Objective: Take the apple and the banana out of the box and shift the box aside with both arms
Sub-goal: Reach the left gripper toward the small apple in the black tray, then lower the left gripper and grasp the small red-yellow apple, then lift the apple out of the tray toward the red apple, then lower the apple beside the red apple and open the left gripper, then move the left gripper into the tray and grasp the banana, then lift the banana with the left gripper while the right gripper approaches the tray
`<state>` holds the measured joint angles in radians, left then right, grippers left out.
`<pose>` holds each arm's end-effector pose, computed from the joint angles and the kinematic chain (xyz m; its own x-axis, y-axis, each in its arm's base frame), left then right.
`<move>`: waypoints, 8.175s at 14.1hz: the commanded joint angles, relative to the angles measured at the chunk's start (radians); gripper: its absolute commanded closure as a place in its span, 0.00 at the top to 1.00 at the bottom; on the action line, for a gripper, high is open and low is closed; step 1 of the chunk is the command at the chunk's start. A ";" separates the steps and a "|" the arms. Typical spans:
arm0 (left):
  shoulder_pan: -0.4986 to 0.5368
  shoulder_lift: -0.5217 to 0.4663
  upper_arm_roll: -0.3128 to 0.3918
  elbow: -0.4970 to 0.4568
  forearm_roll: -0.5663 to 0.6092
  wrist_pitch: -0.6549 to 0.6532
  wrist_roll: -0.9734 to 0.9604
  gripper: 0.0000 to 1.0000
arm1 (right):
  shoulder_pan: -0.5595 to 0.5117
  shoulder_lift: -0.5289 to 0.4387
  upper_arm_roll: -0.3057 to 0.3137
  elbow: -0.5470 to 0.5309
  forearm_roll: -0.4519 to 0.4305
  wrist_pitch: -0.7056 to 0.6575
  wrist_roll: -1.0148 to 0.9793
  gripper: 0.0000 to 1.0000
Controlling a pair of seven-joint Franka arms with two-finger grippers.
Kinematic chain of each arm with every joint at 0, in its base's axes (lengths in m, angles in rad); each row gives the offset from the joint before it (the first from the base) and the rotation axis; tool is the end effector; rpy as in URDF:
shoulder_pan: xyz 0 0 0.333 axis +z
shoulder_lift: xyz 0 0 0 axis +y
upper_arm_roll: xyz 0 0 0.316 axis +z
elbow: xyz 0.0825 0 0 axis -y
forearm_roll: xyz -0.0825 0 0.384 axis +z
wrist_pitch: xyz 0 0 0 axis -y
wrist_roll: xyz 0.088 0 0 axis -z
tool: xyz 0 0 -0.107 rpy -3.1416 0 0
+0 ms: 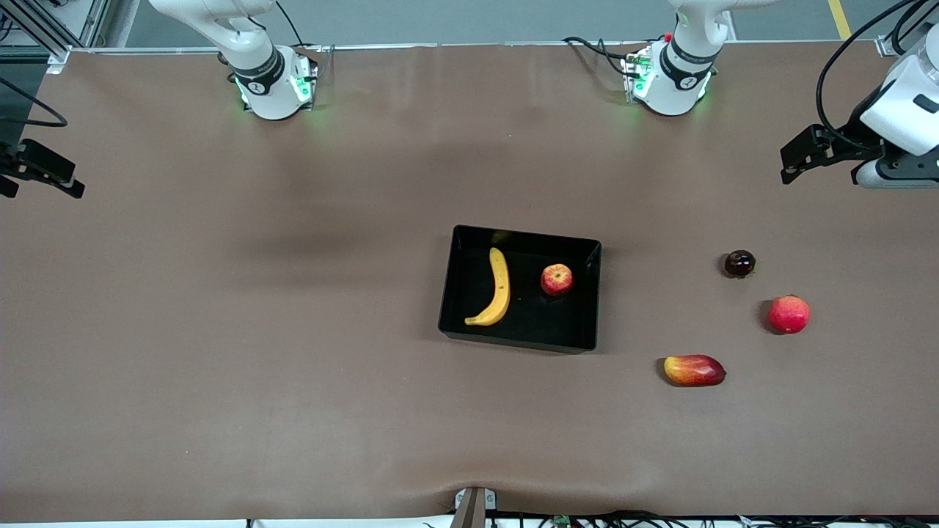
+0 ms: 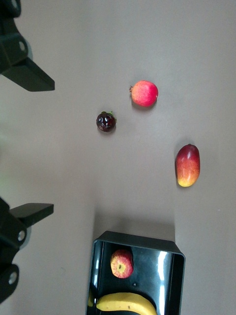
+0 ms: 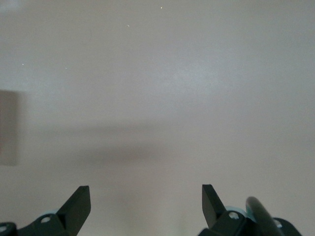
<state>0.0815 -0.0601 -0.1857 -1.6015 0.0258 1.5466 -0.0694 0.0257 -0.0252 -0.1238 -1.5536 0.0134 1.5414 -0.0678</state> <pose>0.5307 -0.0559 0.6401 0.9994 -0.0339 0.0067 -0.0337 -0.9988 -0.0365 0.5415 -0.0528 0.6437 0.9995 -0.0299 0.0139 -0.0297 -0.9994 -0.0156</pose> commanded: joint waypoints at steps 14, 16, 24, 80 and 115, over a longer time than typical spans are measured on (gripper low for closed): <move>-0.322 0.396 -0.138 0.028 0.114 0.326 -0.605 1.00 | -0.024 0.019 0.012 0.020 -0.004 -0.012 -0.007 1.00; -0.370 0.466 -0.139 0.017 0.164 0.383 -0.725 1.00 | -0.024 0.019 0.012 0.020 -0.004 -0.011 -0.007 1.00; -0.444 0.671 -0.138 -0.075 0.385 0.555 -1.141 1.00 | -0.024 0.031 0.012 0.020 -0.003 -0.014 -0.006 1.00; -0.385 0.801 -0.388 0.141 0.450 0.479 -0.937 1.00 | -0.018 0.059 0.013 0.020 -0.017 -0.004 -0.010 1.00; -0.151 0.500 -0.225 0.160 0.280 0.300 -0.372 0.00 | 0.320 0.415 0.018 0.043 0.194 0.259 0.517 1.00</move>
<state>-0.1405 0.4840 -0.4026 -1.4118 0.3323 1.8785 -0.5412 0.2786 0.3490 -0.0940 -1.5298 0.1832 1.7415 0.4248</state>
